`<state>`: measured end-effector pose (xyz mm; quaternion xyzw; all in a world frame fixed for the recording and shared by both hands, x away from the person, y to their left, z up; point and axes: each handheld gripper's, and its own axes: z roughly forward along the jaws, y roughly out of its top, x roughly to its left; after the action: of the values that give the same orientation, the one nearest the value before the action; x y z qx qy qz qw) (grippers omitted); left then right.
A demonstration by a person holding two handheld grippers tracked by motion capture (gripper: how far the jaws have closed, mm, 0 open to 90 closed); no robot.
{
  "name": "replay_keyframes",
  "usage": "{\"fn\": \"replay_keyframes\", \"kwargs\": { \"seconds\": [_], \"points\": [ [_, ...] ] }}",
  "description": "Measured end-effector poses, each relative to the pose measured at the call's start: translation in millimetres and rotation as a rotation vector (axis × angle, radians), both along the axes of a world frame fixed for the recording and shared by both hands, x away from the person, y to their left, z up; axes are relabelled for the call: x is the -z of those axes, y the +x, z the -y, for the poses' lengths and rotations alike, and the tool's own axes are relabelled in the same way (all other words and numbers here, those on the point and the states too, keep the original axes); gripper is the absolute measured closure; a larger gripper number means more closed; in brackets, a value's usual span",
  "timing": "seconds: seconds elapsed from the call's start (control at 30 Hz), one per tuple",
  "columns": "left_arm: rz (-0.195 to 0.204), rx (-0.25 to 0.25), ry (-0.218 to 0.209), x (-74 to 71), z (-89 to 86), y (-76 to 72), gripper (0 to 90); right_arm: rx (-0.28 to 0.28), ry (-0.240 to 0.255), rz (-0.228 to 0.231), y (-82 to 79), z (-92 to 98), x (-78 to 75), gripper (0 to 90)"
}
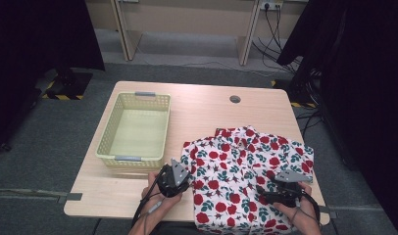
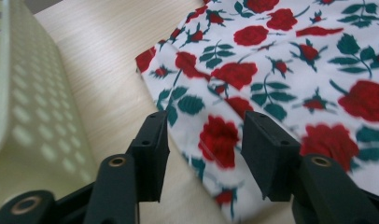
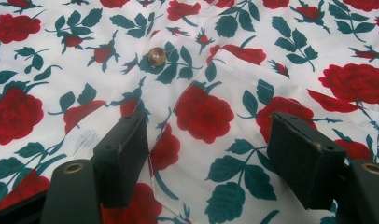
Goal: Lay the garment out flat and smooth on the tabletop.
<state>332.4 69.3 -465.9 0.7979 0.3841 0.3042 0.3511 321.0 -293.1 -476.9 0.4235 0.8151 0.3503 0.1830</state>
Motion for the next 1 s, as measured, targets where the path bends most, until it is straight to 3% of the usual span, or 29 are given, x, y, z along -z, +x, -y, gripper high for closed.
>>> {"fn": "replay_keyframes", "kwargs": {
  "seconds": [0.23,0.33,0.4,0.43,0.47,0.5,0.67,0.83,0.93,1.0],
  "points": [
    [-0.071,-0.049,-0.059,7.4,11.7,25.1,37.5,0.001,0.0,0.001,-0.5,0.7,0.1,29.1],
    [-0.096,-0.061,-0.046,10.8,16.7,34.7,35.7,0.003,0.001,0.0,-0.7,0.5,0.1,29.1],
    [-0.074,-0.064,0.002,13.4,17.6,39.2,45.4,0.002,-0.001,0.002,-0.7,0.7,0.0,29.1],
    [-0.064,-0.064,0.043,12.4,17.3,39.4,57.9,0.003,0.0,0.0,-0.8,0.6,0.1,29.1],
    [-0.051,-0.065,0.069,11.4,17.3,38.5,61.9,0.003,0.0,0.002,-0.9,0.6,0.1,29.1],
    [-0.048,-0.059,0.073,10.2,16.6,37.0,67.3,0.004,0.001,0.001,-1.0,0.7,0.1,29.0],
    [-0.041,-0.071,0.121,7.7,9.1,27.5,71.5,0.003,0.001,0.001,-1.1,0.8,0.1,28.9],
    [-0.034,-0.093,0.161,8.0,0.3,16.9,63.7,0.002,0.0,0.001,-1.1,0.9,0.1,28.9],
    [-0.057,-0.075,0.115,8.3,-2.2,9.7,54.1,0.008,0.0,0.0,-2.5,1.7,0.1,28.9],
    [-0.05,-0.063,0.102,7.7,-0.4,4.6,47.5,0.034,-0.001,-0.004,-6.0,3.4,-0.4,29.0]
  ]
}}
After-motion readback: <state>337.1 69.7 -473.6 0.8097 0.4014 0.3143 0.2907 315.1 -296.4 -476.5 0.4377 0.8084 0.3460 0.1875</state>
